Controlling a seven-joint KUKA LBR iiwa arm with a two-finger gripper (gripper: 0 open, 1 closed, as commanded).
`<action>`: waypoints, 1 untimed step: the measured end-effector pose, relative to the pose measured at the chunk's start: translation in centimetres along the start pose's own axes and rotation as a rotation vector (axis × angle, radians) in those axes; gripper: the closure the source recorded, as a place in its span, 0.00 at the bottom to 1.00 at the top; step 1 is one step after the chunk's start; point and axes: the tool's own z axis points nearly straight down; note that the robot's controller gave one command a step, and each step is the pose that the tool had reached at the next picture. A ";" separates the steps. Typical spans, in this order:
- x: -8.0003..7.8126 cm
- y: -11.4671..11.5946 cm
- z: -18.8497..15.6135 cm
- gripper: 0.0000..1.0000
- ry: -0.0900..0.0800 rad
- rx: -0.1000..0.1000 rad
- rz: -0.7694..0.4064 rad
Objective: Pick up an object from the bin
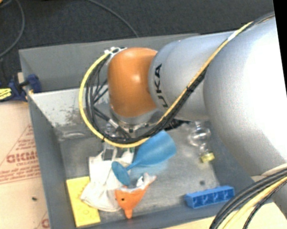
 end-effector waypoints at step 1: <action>0.3 -0.9 -8.5 1.00 0.003 0.001 -0.013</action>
Offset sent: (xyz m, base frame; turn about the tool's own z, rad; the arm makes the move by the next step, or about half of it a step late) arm 0.0154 -0.0108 -0.0250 -0.0184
